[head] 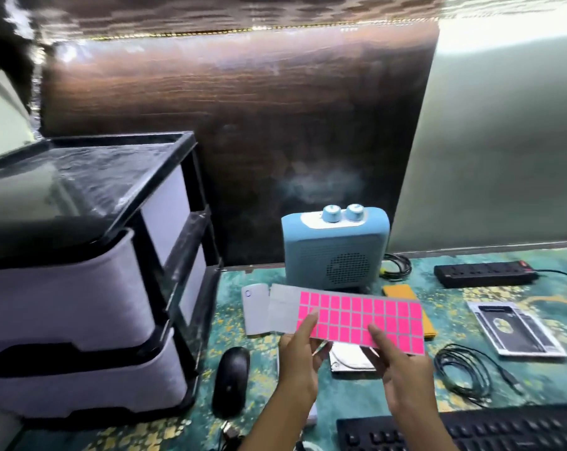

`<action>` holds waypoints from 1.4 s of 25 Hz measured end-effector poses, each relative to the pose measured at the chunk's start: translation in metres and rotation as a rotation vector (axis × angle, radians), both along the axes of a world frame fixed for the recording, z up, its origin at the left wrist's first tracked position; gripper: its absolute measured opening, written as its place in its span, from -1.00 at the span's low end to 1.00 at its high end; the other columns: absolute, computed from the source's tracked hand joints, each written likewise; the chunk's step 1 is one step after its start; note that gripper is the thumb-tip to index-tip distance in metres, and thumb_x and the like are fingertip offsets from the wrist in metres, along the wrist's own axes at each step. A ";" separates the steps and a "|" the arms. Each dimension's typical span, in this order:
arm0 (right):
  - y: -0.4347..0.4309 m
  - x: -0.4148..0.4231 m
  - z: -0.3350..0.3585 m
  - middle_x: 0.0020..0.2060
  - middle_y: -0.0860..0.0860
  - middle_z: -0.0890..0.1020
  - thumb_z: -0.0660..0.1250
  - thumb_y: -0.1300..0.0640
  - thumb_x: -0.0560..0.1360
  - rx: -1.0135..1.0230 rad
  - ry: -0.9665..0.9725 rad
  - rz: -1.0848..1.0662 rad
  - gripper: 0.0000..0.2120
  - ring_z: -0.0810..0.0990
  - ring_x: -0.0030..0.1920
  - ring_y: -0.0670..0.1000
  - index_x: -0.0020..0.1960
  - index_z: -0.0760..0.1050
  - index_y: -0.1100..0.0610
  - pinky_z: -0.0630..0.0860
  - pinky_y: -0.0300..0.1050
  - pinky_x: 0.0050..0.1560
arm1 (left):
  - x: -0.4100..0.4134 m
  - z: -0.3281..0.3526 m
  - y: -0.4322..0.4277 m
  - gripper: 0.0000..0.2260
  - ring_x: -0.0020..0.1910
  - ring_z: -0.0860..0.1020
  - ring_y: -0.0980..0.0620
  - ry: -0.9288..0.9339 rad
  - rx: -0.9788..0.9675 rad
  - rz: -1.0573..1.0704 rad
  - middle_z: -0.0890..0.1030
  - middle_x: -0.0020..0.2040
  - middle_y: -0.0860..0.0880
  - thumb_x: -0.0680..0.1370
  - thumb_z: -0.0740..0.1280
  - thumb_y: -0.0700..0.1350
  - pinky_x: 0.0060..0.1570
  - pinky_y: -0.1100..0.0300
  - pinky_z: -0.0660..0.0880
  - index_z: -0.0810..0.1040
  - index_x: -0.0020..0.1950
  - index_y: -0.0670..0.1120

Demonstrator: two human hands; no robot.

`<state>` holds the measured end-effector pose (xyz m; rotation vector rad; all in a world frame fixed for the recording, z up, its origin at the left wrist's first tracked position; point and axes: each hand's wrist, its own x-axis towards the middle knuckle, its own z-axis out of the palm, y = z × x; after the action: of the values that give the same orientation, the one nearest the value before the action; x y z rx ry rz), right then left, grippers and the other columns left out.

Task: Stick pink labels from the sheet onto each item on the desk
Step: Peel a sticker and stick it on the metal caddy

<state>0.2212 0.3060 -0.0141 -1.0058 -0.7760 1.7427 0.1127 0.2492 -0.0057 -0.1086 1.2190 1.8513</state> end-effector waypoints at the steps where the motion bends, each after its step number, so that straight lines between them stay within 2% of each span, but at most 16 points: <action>1: 0.007 0.008 -0.003 -0.30 0.10 0.64 0.40 0.36 0.34 -0.001 -0.035 -0.016 -0.84 0.63 -0.27 0.04 -0.11 0.53 0.21 0.64 -0.17 -0.37 | -0.002 -0.002 0.009 -0.87 -0.23 0.55 -0.04 0.007 -0.043 0.010 0.56 -0.21 -0.14 0.44 0.40 -0.24 -0.27 0.11 0.51 0.46 -0.12 -0.16; 4: 0.031 0.030 -0.010 -0.20 0.07 0.62 0.42 0.28 0.31 0.043 -0.121 -0.098 -0.78 0.62 -0.26 0.00 -0.11 0.51 0.06 0.60 -0.29 -0.40 | -0.005 -0.013 0.034 -0.85 -0.18 0.56 -0.05 0.069 -0.090 -0.056 0.58 -0.14 -0.15 0.47 0.35 -0.28 -0.32 0.13 0.48 0.47 0.00 -0.16; 6: 0.046 0.042 -0.010 -0.17 0.05 0.60 0.40 0.34 0.35 0.108 -0.212 -0.162 -0.76 0.58 -0.17 0.09 -0.06 0.50 0.08 0.59 -0.29 -0.36 | -0.007 -0.013 0.045 -0.82 -0.16 0.56 -0.06 0.130 -0.115 -0.152 0.59 -0.14 -0.13 0.47 0.35 -0.27 -0.31 0.15 0.48 0.48 0.05 -0.16; 8: 0.061 0.052 -0.003 -0.12 0.04 0.59 0.41 0.34 0.36 0.293 -0.457 -0.202 -0.73 0.55 -0.05 0.12 -0.01 0.49 0.09 0.58 -0.13 -0.18 | -0.009 -0.015 0.062 -0.85 -0.17 0.57 -0.05 0.210 -0.120 -0.262 0.60 -0.17 -0.10 0.48 0.36 -0.26 -0.26 0.13 0.49 0.50 0.03 -0.16; 10: 0.074 0.060 0.000 -0.04 0.04 0.60 0.43 0.27 0.36 0.440 -0.672 -0.163 -0.74 0.55 0.01 0.06 0.03 0.52 0.09 0.54 0.00 -0.05 | -0.005 -0.013 0.074 -0.91 -0.22 0.57 -0.01 0.274 -0.115 -0.372 0.61 -0.22 -0.08 0.48 0.35 -0.26 -0.27 0.16 0.50 0.52 -0.04 -0.16; 11: 0.078 0.062 0.001 -0.03 0.03 0.61 0.43 0.24 0.37 0.469 -0.684 -0.117 -0.75 0.57 0.02 0.03 0.02 0.53 0.09 0.55 -0.05 -0.05 | 0.000 -0.010 0.080 -0.95 -0.29 0.58 0.04 0.288 -0.113 -0.429 0.61 -0.27 -0.06 0.48 0.34 -0.27 -0.32 0.21 0.51 0.53 -0.10 -0.14; 13: 0.081 0.063 0.001 -0.05 0.00 0.64 0.43 0.20 0.37 0.503 -0.633 0.029 -0.78 0.61 -0.02 -0.03 0.00 0.55 0.03 0.58 -0.25 -0.15 | 0.012 -0.010 0.087 -0.88 -0.46 0.57 0.15 0.327 -0.110 -0.544 0.62 -0.41 0.02 0.49 0.33 -0.27 -0.46 0.33 0.50 0.53 -0.23 -0.10; 15: 0.085 0.065 0.006 -0.10 -0.04 0.66 0.42 0.13 0.36 0.530 -0.587 0.185 -0.76 0.66 -0.12 -0.09 0.00 0.53 -0.07 0.60 -0.24 -0.20 | 0.029 -0.006 0.098 -0.85 -0.55 0.55 0.20 0.351 -0.098 -0.634 0.61 -0.52 0.07 0.49 0.31 -0.27 -0.50 0.38 0.49 0.54 -0.26 -0.08; 18: 0.103 0.082 0.010 -0.24 0.03 0.68 0.41 0.18 0.40 0.573 -0.585 0.209 -0.75 0.67 -0.28 -0.03 -0.04 0.52 -0.13 0.61 -0.06 -0.28 | 0.055 -0.006 0.123 -0.88 -0.54 0.57 0.18 0.344 -0.067 -0.669 0.63 -0.51 0.05 0.50 0.31 -0.25 -0.45 0.33 0.53 0.57 -0.21 -0.10; 20: 0.124 0.107 0.007 -0.30 0.07 0.66 0.41 0.21 0.40 0.598 -0.587 0.203 -0.75 0.64 -0.35 0.04 -0.06 0.53 -0.13 0.57 -0.02 -0.33 | 0.078 -0.006 0.140 -0.93 -0.49 0.59 0.16 0.347 -0.072 -0.635 0.64 -0.46 0.06 0.50 0.32 -0.19 -0.40 0.30 0.54 0.59 -0.16 -0.10; 24: 0.167 0.161 -0.001 -0.20 0.01 0.64 0.40 0.17 0.41 0.646 -0.607 0.291 -0.75 0.63 -0.31 0.05 0.01 0.53 -0.14 0.60 -0.04 -0.31 | 0.132 -0.012 0.175 -0.93 -0.43 0.58 0.07 0.278 -0.128 -0.527 0.62 -0.46 0.04 0.50 0.32 -0.16 -0.37 0.23 0.52 0.58 -0.09 -0.12; 25: 0.180 0.176 -0.003 -0.15 -0.06 0.63 0.40 0.15 0.42 0.689 -0.635 0.290 -0.74 0.62 -0.29 0.01 0.02 0.53 -0.15 0.60 -0.08 -0.28 | 0.150 -0.014 0.187 -0.93 -0.40 0.58 0.03 0.268 -0.135 -0.528 0.62 -0.44 0.02 0.50 0.33 -0.15 -0.32 0.18 0.52 0.58 -0.09 -0.12; 27: 0.207 0.204 -0.008 -0.08 -0.18 0.58 0.37 0.12 0.43 0.819 -0.707 0.263 -0.74 0.58 -0.15 -0.11 0.06 0.52 -0.15 0.53 -0.31 -0.21 | 0.182 -0.016 0.208 -0.92 -0.32 0.59 -0.02 0.294 -0.126 -0.563 0.65 -0.38 0.00 0.50 0.33 -0.14 -0.18 0.06 0.52 0.61 -0.09 -0.10; 29: 0.231 0.230 -0.009 -0.10 -0.23 0.56 0.35 0.08 0.41 0.878 -0.751 0.226 -0.75 0.53 -0.07 -0.21 0.09 0.55 -0.08 0.44 -0.45 -0.18 | 0.212 -0.018 0.229 -0.91 -0.30 0.62 0.01 0.328 -0.105 -0.603 0.68 -0.32 0.01 0.51 0.32 -0.16 -0.12 0.04 0.54 0.63 -0.11 -0.06; 32: 0.256 0.259 -0.007 -0.17 -0.25 0.56 0.38 0.04 0.35 0.884 -0.761 0.200 -0.78 0.56 -0.16 -0.20 -0.01 0.61 -0.01 0.44 -0.46 -0.23 | 0.239 -0.020 0.249 -0.91 -0.37 0.63 0.09 0.352 -0.090 -0.602 0.69 -0.33 0.05 0.51 0.31 -0.20 -0.28 0.17 0.54 0.61 -0.08 -0.08; 35: 0.276 0.278 -0.010 -0.20 -0.19 0.58 0.45 0.08 0.33 0.903 -0.740 0.233 -0.82 0.58 -0.20 -0.12 -0.06 0.64 0.01 0.48 -0.40 -0.26 | 0.256 -0.021 0.263 -0.91 -0.38 0.63 0.07 0.263 -0.081 -0.573 0.68 -0.33 0.01 0.52 0.29 -0.23 -0.22 0.12 0.54 0.59 -0.07 -0.12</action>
<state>0.4996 0.5822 -0.0240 -0.9015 -1.9816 0.9286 0.3689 0.5121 -0.0267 0.4133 1.3315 1.3403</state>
